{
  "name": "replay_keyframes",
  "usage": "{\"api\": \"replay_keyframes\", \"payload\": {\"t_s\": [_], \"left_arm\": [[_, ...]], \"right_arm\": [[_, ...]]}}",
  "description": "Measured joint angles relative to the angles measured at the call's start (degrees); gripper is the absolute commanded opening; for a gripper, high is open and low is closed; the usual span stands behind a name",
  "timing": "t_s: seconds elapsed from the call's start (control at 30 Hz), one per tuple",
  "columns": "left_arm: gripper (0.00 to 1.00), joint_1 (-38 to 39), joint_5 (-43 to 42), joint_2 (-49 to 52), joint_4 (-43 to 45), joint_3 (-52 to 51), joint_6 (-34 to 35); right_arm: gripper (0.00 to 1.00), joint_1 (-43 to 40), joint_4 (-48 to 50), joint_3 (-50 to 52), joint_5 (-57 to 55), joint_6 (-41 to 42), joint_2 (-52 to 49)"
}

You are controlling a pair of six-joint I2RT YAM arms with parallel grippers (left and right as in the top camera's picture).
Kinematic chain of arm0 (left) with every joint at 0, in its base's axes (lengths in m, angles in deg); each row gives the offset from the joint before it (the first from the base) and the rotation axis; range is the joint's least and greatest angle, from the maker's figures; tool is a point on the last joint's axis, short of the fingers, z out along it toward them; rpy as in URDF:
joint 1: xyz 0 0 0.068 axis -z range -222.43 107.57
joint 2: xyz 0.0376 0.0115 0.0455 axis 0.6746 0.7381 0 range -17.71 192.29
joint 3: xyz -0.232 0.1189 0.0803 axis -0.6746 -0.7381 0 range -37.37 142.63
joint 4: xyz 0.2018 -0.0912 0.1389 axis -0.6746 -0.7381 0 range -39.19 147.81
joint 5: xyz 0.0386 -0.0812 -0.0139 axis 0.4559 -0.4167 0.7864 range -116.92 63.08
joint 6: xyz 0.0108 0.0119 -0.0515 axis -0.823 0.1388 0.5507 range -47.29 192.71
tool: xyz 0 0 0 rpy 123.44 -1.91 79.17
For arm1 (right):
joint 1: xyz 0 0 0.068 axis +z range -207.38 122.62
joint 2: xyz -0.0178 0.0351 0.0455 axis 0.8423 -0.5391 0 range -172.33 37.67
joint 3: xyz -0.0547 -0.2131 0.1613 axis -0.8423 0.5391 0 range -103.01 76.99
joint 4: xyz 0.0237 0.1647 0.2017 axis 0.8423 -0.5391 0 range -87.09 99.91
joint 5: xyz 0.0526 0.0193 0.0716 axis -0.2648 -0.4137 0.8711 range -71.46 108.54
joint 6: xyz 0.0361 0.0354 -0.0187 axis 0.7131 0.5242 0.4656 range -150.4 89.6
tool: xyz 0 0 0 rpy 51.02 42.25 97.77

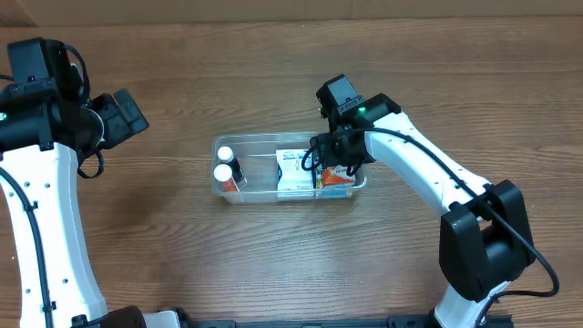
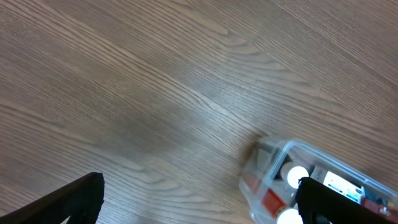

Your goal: Pack container

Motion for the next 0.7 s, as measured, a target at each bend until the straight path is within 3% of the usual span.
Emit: {"api": "replay_keyframes", "payload": {"t_s": [0.17,0.4,0.6,0.7], "left_arm": [[1.0,0.0,0.0,0.0,-0.2,0.0,-1.03],[1.0,1.97,-3.48,0.0,1.7,0.0,-5.75],[1.0,12.48,-4.17,0.0,7.02,0.0,-12.48],[1.0,13.35,-3.26,0.0,8.79,0.0,-13.51]], "right_arm": [[1.0,0.17,-1.66,-1.11,-1.84,0.61,0.02],[1.0,-2.14,-0.07,-11.08,-4.07,1.9,6.12],[1.0,-13.16,-0.9,-13.46,-2.71,2.29,10.75],[1.0,-17.81,0.39,-13.44,-2.45,2.29,10.45]]}}
